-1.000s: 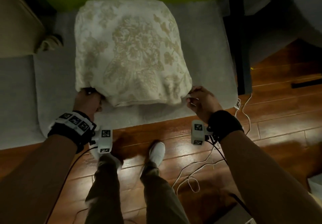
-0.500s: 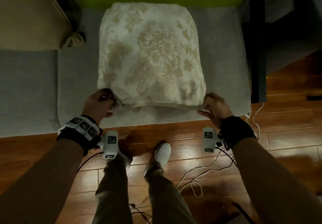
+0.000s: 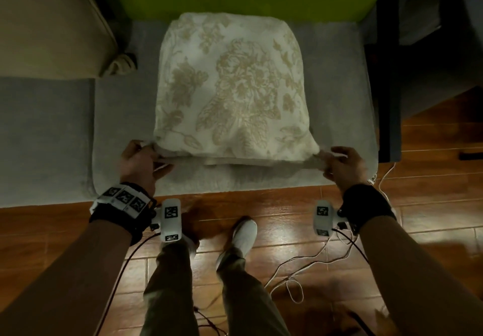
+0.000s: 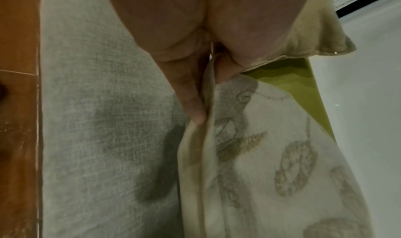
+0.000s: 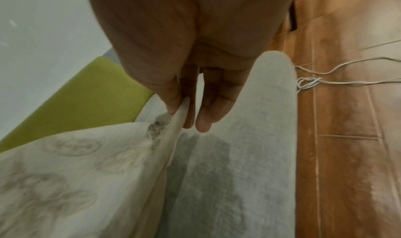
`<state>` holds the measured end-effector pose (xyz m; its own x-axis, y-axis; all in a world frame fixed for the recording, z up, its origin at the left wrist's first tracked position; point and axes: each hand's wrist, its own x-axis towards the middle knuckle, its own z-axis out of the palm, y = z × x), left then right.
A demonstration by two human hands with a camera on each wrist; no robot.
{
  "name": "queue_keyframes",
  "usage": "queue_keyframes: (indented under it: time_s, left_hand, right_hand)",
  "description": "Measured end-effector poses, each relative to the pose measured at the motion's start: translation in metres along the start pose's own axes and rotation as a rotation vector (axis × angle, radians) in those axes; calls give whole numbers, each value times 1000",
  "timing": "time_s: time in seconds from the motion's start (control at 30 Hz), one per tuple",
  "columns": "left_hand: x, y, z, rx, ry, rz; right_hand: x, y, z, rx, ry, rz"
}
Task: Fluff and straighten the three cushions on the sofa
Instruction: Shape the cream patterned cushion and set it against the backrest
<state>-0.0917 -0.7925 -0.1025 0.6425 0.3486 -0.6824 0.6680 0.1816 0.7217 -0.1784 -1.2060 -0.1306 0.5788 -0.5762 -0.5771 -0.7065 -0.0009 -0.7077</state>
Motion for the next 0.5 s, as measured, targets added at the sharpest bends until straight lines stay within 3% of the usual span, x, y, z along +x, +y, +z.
queue_keyframes:
  time_s: [0.07, 0.23, 0.5]
  left_hand:
    - [1, -1, 1, 108, -10, 13]
    - [4, 11, -1, 215, -64, 33]
    - [13, -1, -30, 326, -35, 245]
  right_hand:
    - [0, 7, -2, -29, -17, 35]
    - [-13, 4, 0, -90, -223, 62]
    - [-6, -9, -11, 56, -232, 113]
